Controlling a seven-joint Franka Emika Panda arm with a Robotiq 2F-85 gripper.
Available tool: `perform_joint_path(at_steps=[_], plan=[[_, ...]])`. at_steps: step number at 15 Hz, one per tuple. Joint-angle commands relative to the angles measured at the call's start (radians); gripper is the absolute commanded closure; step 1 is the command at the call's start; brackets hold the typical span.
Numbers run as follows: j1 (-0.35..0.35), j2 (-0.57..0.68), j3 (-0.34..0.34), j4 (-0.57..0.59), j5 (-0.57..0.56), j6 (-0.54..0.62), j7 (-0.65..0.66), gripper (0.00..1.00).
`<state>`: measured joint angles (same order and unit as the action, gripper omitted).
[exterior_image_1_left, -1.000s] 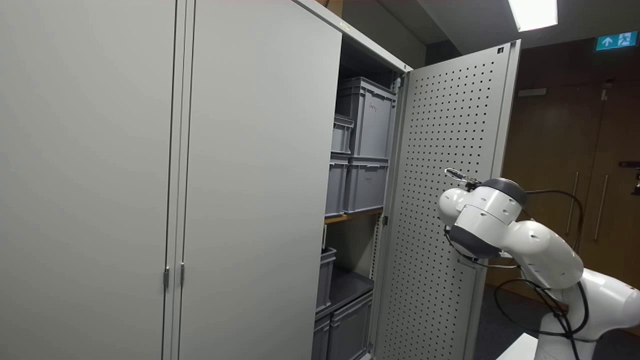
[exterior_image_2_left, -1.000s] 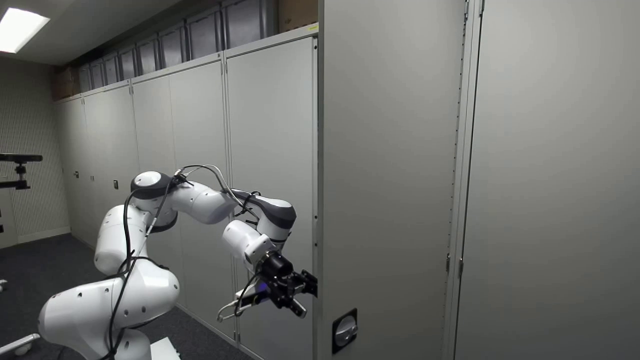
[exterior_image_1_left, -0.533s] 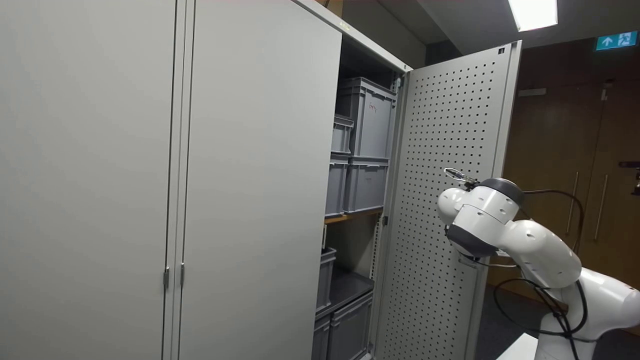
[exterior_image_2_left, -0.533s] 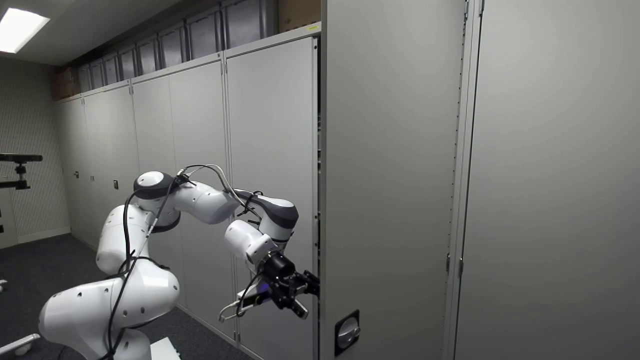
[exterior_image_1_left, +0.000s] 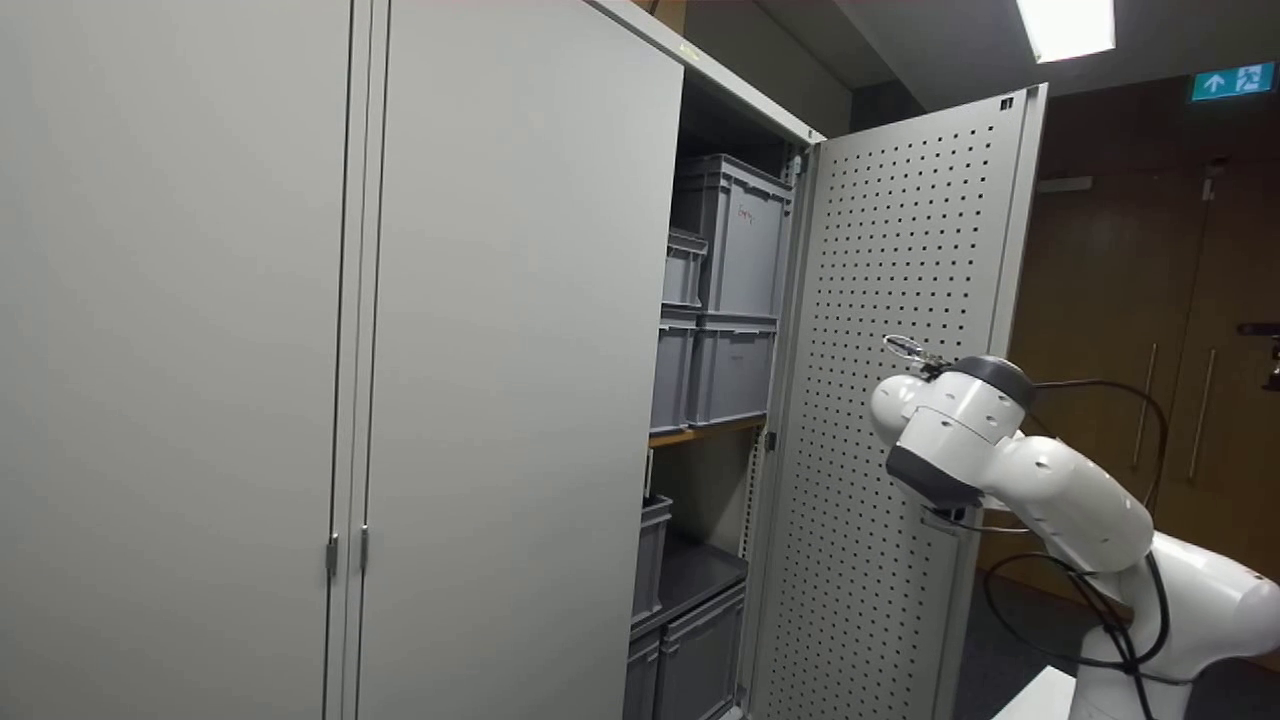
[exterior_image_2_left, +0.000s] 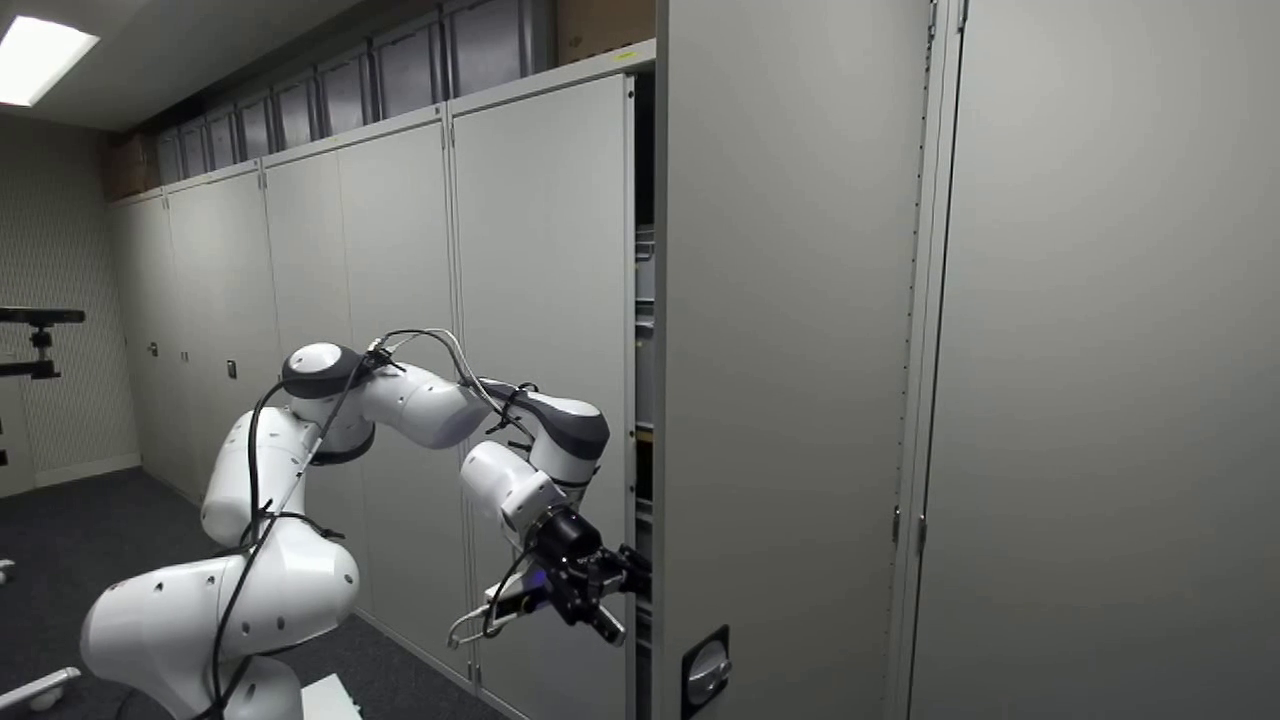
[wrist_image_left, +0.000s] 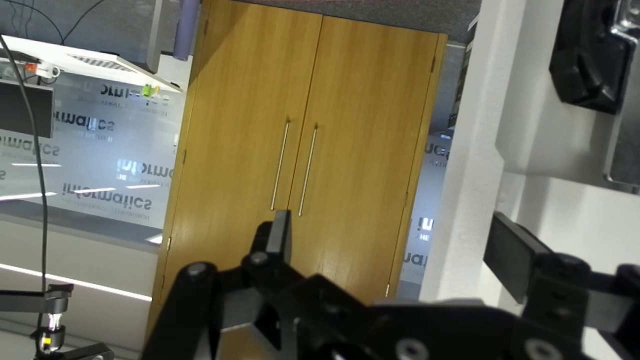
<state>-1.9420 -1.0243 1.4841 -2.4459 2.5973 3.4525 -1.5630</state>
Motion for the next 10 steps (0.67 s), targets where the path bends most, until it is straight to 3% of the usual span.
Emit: perform_joint_path(at_steps=[1, 3, 4, 7, 8, 10], plan=[[-0.056, -0.028, 0.018, 0.047, 0.000, 0.000, 0.046, 0.00], [-0.065, -0.039, 0.028, 0.062, 0.000, -0.002, 0.072, 0.00], [-0.061, -0.016, 0.063, 0.036, -0.145, 0.002, 0.245, 0.00], [-0.074, -0.016, 0.108, 0.007, -0.319, 0.004, 0.464, 0.00], [-0.087, -0.048, 0.097, 0.029, -0.223, -0.007, 0.373, 0.00], [-0.091, -0.053, 0.112, 0.028, -0.240, -0.004, 0.414, 0.00]])
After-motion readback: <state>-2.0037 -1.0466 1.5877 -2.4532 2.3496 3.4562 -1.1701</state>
